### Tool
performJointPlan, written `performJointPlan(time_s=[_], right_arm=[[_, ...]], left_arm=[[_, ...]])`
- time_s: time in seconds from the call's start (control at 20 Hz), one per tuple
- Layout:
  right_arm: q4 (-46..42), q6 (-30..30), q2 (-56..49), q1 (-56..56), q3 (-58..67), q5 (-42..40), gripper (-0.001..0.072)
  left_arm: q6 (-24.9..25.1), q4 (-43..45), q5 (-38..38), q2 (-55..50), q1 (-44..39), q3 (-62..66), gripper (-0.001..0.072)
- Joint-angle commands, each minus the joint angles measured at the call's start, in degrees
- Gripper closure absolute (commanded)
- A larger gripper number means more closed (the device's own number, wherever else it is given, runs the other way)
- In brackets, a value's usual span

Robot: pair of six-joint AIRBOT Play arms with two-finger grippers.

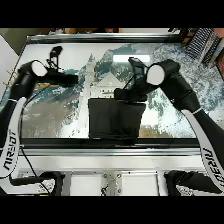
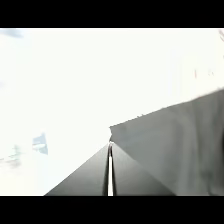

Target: Fold the clothes and pants, and hang the long-sleeved shirts on hangers.

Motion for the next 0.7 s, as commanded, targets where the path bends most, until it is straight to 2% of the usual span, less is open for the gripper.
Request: performJointPlan(time_s=[0.0,0.15,0.3,0.35,0.45,0.5,0.65], right_arm=[[0.39,5.40,-3.39,5.92,0.09,-9.70,0.0688],[1.51,5.49,-7.72,9.42,0.09,-15.47,0.0687],[6.47,-0.17,-12.50,11.65,0.11,-21.90,0.0677],[9.53,-2.97,-14.12,12.20,0.13,-24.11,0.0624],[17.18,-8.31,-16.74,12.76,0.13,-28.30,0.0170],[21.24,-11.91,-17.38,12.85,0.13,-29.88,0.0054],[28.09,-19.15,-16.17,12.35,0.13,-32.52,0.0059]], left_arm=[[-0.02,0.07,-1.77,5.18,5.99,0.02,0.0699],[-0.02,0.07,-2.95,8.55,7.96,-0.07,0.0698],[-0.02,0.07,-2.99,11.43,8.17,-0.07,0.0698],[-0.02,0.02,-3.02,12.24,8.17,-0.07,0.0699],[-0.04,-0.09,-2.99,13.70,8.17,-0.07,0.0698],[-0.04,-0.04,-2.99,14.34,8.17,-0.07,0.0698],[-0.09,-0.11,-3.04,16.44,8.17,-0.09,0.0698]])
